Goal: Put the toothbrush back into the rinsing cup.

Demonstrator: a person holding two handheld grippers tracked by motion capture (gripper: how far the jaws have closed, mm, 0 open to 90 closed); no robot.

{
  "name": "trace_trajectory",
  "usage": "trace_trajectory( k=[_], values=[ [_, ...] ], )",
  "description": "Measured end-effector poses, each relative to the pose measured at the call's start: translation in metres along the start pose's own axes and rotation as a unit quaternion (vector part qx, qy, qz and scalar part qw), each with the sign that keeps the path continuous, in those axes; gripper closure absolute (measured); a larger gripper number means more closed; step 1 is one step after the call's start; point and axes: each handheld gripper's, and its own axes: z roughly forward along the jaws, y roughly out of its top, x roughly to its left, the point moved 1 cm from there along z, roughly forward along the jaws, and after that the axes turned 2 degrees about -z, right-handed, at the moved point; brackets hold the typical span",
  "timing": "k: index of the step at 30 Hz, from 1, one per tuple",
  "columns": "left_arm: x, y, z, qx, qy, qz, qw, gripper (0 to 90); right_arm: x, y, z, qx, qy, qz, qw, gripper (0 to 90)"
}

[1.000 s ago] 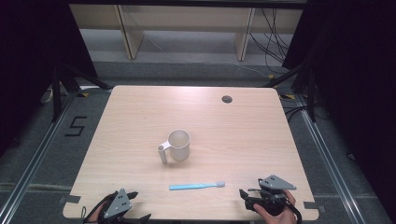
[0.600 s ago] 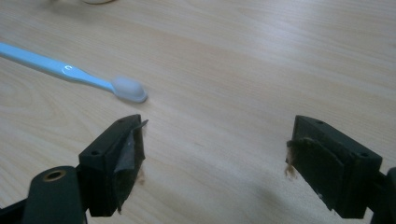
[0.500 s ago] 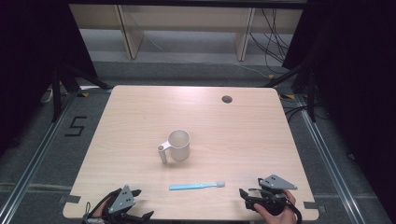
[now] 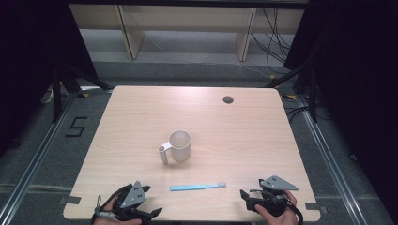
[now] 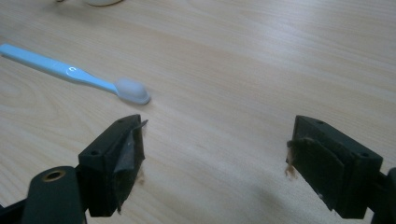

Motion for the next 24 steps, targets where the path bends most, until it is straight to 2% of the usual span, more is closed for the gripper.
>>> trace_trajectory(
  k=[1, 2, 5, 6, 10, 17, 18, 20, 21, 24],
  values=[
    [0.0, 0.002, 0.002, 0.001, -0.001, 0.0, 1.0, 18.0, 0.0, 0.0, 0.0, -0.001, -0.005, -0.004, 1.0, 18.6],
    [0.001, 0.004, 0.004, 0.004, 0.0, 0.006, 1.0, 18.0, 0.0, 0.0, 0.001, -0.002, 0.002, 0.0, 1.0, 18.6],
    [0.0, 0.009, 0.009, 0.003, -0.008, 0.008, 0.9999, 18.0, 0.001, 0.0, 0.001, 0.002, 0.004, 0.001, 1.0, 18.7],
    [0.0, 0.011, 0.011, 0.003, -0.011, 0.009, 0.9999, 18.1, 0.001, 0.0, 0.001, 0.001, -0.005, -0.005, 1.0, 18.7],
    [0.0, 0.019, 0.017, 0.01, -0.018, 0.019, 0.9996, 18.1, 0.001, -0.001, 0.001, 0.005, 0.004, 0.0, 1.0, 19.4],
    [-0.001, 0.03, 0.026, 0.01, -0.024, 0.025, 0.9993, 18.0, 0.001, 0.0, 0.001, 0.004, 0.002, -0.002, 1.0, 19.4],
    [-0.001, 0.032, 0.027, 0.011, -0.024, 0.027, 0.9993, 18.1, 0.001, 0.0, 0.001, 0.002, -0.004, -0.006, 1.0, 19.4],
    [-0.001, 0.034, 0.029, 0.011, -0.025, 0.031, 0.9991, 18.0, 0.001, -0.001, 0.001, 0.006, 0.004, 0.001, 1.0, 19.4],
    [-0.001, 0.035, 0.029, 0.014, -0.021, 0.033, 0.9992, 18.1, 0.001, -0.001, 0.001, 0.006, 0.003, -0.001, 1.0, 19.4],
    [-0.001, 0.038, 0.032, 0.015, -0.026, 0.035, 0.999, 18.1, 0.001, 0.0, 0.001, 0.004, -0.003, -0.006, 1.0, 19.4]
  ],
)
